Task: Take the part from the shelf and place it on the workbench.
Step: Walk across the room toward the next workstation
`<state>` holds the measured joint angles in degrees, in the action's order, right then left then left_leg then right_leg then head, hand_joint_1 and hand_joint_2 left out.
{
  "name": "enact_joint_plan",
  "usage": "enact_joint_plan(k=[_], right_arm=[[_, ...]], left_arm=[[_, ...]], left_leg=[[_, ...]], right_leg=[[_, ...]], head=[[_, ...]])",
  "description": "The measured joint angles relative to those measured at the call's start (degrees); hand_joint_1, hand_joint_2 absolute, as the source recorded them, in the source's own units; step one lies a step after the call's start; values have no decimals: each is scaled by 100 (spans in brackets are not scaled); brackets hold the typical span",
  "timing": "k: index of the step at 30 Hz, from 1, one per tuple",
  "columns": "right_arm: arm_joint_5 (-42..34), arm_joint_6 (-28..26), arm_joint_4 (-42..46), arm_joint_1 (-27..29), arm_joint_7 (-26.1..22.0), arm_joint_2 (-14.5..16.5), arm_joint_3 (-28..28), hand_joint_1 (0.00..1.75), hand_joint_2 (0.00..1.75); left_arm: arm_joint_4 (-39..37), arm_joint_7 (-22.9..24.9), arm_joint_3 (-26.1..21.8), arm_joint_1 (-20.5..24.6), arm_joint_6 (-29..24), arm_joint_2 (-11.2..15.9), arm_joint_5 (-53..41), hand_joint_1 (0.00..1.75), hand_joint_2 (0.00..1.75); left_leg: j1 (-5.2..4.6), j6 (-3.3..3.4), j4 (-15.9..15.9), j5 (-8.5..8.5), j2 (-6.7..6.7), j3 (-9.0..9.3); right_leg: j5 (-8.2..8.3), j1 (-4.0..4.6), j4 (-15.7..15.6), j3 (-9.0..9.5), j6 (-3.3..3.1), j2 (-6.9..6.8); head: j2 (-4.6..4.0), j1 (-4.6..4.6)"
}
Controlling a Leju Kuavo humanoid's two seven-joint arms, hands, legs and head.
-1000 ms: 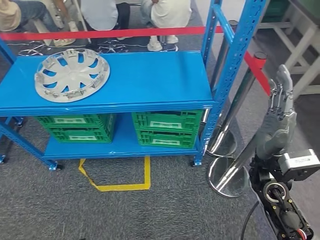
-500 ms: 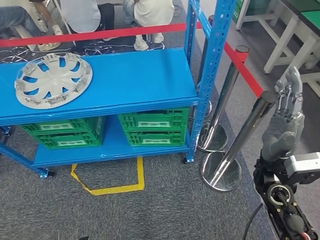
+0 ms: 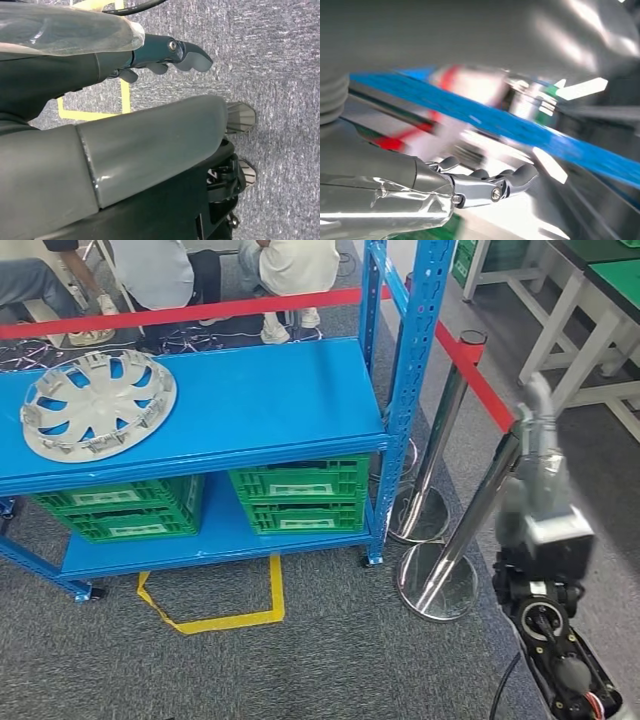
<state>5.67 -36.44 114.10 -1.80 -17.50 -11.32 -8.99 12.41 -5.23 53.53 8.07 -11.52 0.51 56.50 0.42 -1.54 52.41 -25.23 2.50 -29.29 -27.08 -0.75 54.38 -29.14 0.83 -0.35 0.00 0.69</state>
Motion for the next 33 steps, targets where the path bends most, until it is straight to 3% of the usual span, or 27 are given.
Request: enact_joint_plan(k=[2, 6, 11, 18, 24, 33], right_arm=[[-115, 268, -514, -54, 297, 0, -90, 0, 175], [-444, 711, -1802, -208, 237, 38, -319, 0, 175], [-1006, 1118, -4092, -528, -97, 255, -637, 0, 175], [-1325, 1152, -6824, -747, -138, 536, -900, 0, 175], [-1441, 1137, -8099, -823, 178, 629, -987, 0, 175], [-1488, 1241, -9084, -794, 702, 687, -1072, 0, 175]], left_arm=[[0, 1, 0, 4, -27, -10, -2, 0, 0], [0, 19, 0, 0, -41, -20, -2, 0, 175], [0, 23, 0, 10, -38, -34, 5, 0, 175], [0, 23, 0, 1, -41, -30, 26, 0, 175], [0, 35, 0, -1, -39, -14, 26, 0, 175], [0, 103, 0, 9, -39, 18, 9, 0, 175]], left_leg=[[-3, 0, 1, 0, -6, -3], [-11, 2, 11, 2, -31, -16], [-14, 3, 16, 1, -53, -22], [-22, 7, 20, -6, -64, -29], [-22, 11, 19, -9, -53, -25], [-23, 12, 20, -10, -44, -16]], right_leg=[[2, 2, -4, 4, -1, -5], [7, -12, -9, 3, 3, -26], [7, -18, -17, 5, 8, -44], [-1, -24, -21, 2, 11, -56], [-3, -25, -22, -1, 11, -44], [-2, -25, -22, 3, 11, -36]], head=[[0, 2], [0, 7], [1, 22], [1, 24], [1, 24], [1, 25]])
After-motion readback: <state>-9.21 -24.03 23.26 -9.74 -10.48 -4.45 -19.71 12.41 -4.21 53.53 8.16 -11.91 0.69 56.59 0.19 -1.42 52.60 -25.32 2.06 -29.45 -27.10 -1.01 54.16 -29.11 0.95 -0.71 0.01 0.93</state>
